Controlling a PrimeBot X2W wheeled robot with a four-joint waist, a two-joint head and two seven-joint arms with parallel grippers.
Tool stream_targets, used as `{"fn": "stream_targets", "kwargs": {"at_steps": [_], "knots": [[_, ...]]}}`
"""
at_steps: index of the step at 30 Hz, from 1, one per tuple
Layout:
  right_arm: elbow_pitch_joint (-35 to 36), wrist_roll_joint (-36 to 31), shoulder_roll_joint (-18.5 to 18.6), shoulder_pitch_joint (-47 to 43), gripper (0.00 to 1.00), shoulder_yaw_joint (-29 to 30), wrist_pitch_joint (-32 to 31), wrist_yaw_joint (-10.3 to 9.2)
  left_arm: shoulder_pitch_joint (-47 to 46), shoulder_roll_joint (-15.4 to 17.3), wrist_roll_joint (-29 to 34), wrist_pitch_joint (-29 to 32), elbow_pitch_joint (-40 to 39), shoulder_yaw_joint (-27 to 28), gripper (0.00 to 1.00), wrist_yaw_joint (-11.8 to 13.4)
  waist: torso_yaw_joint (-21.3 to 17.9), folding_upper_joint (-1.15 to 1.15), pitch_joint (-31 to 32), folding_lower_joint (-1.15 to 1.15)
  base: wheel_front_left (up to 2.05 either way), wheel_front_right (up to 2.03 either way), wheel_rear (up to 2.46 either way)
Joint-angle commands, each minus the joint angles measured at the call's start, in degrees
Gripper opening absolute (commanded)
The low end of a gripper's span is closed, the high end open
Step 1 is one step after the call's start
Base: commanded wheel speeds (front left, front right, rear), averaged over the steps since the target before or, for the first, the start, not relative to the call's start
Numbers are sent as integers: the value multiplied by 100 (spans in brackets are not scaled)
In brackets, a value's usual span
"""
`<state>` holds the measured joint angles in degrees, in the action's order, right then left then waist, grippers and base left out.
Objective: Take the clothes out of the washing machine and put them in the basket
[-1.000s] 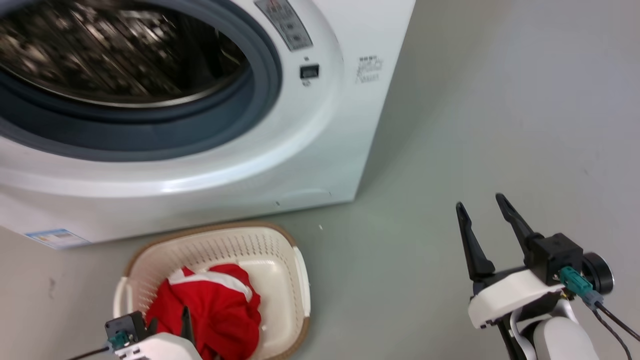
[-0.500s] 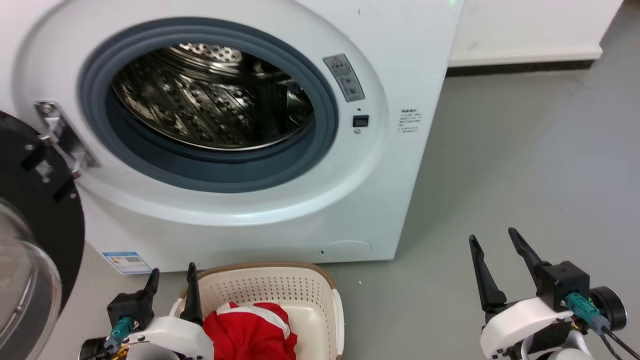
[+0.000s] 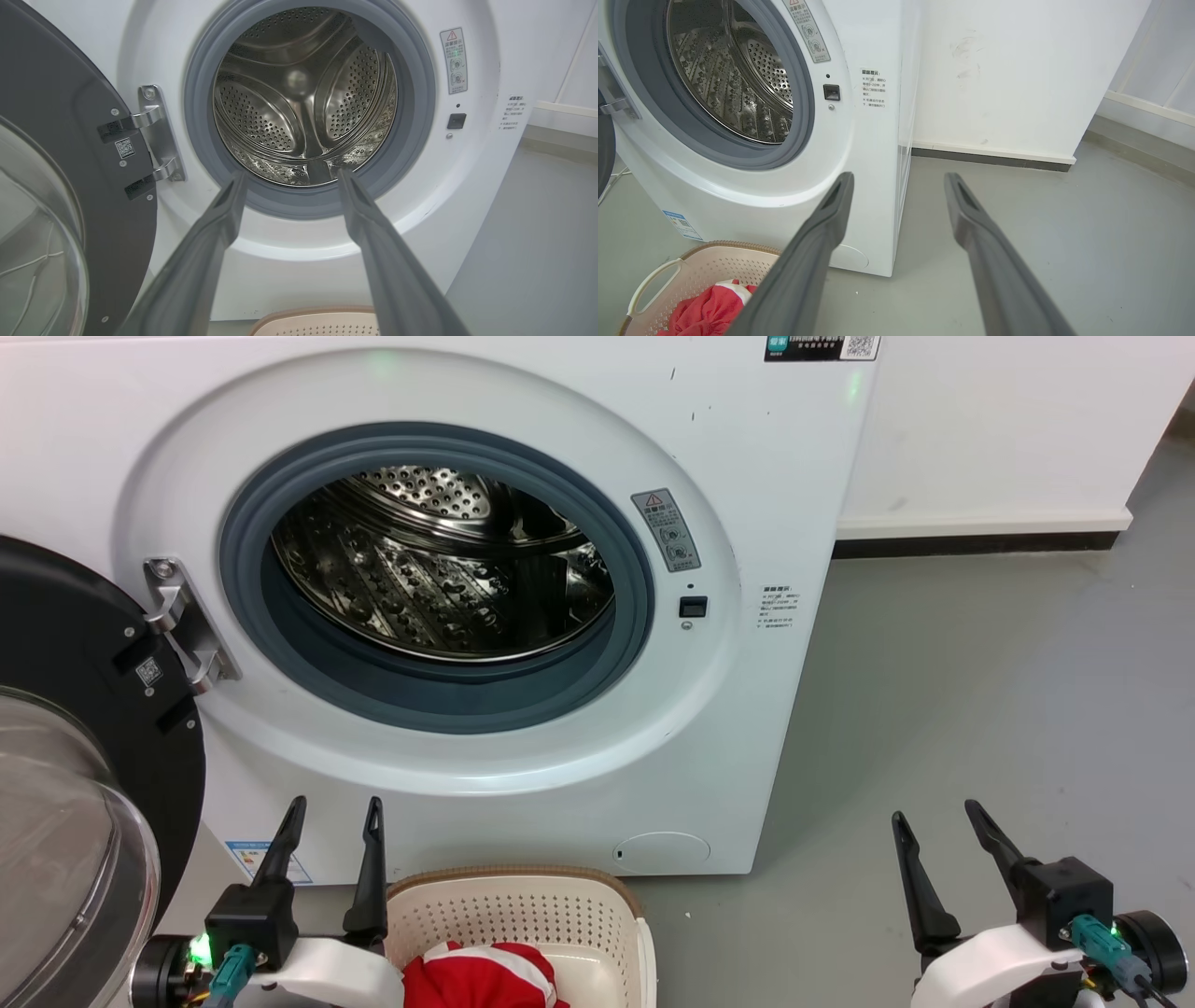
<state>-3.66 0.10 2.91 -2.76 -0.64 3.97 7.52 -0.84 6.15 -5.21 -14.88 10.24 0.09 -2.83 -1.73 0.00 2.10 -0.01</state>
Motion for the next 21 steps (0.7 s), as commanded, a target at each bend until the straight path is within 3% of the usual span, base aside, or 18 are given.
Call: {"fn": "stream_targets", "kwargs": {"at_steps": [1,21], "knots": [[38,12,-6,-69,100,7,-3,-5,115,17,13,20,-38,-12,100,19,-2,0,34,1,0,0,0],[147,22,-5,-147,100,-30,-72,-6,508,45,-32,445,-615,-108,100,228,-4,0,109,1,0,0,0]]}}
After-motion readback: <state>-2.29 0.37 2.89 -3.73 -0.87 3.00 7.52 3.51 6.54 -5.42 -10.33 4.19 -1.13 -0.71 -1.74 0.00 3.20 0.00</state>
